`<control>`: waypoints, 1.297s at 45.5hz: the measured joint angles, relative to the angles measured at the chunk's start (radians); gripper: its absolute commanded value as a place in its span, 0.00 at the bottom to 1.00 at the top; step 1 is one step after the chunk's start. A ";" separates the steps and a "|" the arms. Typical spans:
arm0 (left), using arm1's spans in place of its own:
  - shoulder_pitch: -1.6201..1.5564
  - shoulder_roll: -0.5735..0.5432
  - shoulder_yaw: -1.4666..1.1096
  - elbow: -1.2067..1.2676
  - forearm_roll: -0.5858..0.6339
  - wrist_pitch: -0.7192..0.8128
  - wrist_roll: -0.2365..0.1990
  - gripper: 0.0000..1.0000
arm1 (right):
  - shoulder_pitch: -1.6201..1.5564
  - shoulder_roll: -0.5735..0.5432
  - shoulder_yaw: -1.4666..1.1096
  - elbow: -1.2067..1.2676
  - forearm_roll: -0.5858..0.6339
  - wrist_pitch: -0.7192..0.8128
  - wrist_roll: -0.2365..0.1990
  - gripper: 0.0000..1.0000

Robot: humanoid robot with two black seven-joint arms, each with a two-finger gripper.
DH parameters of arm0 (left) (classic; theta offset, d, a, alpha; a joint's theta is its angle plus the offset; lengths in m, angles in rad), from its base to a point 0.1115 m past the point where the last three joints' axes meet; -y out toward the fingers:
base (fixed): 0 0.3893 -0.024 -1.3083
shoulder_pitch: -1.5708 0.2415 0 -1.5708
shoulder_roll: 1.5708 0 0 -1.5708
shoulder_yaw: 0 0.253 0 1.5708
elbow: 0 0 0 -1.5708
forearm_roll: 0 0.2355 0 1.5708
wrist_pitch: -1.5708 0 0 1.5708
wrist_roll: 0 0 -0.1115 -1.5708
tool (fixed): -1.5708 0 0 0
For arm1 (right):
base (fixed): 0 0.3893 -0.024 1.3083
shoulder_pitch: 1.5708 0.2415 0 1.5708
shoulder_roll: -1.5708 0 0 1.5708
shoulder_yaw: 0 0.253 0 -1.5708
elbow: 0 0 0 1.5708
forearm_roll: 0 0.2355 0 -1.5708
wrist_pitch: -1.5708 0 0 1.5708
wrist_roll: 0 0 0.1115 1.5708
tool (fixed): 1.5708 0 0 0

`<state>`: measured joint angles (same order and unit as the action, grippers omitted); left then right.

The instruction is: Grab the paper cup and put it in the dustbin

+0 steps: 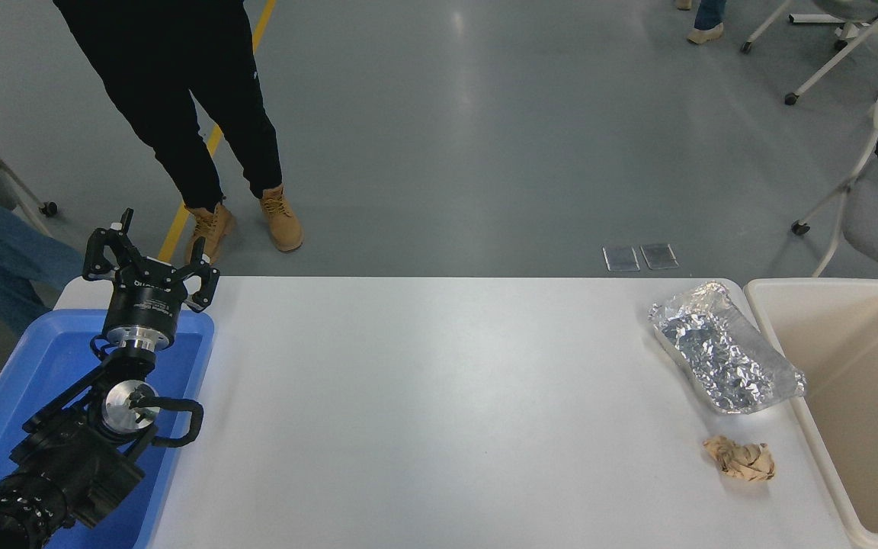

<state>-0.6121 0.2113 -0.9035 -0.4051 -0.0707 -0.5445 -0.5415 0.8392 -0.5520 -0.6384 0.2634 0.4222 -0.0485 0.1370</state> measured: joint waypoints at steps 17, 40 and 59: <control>0.000 0.000 0.000 0.000 0.000 0.000 0.000 0.99 | 0.481 0.010 -0.198 0.384 -0.207 0.082 -0.013 1.00; 0.000 0.000 0.000 0.001 0.000 0.000 0.000 0.99 | 1.085 0.019 -0.536 1.034 -0.308 0.256 -0.055 1.00; 0.000 0.000 0.000 0.000 0.000 0.000 0.000 0.99 | 1.381 0.044 -0.668 1.311 -0.374 0.455 -0.104 1.00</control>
<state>-0.6120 0.2115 -0.9035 -0.4047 -0.0705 -0.5446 -0.5415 2.2205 -0.5079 -1.3060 1.5741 0.0479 0.4065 0.0327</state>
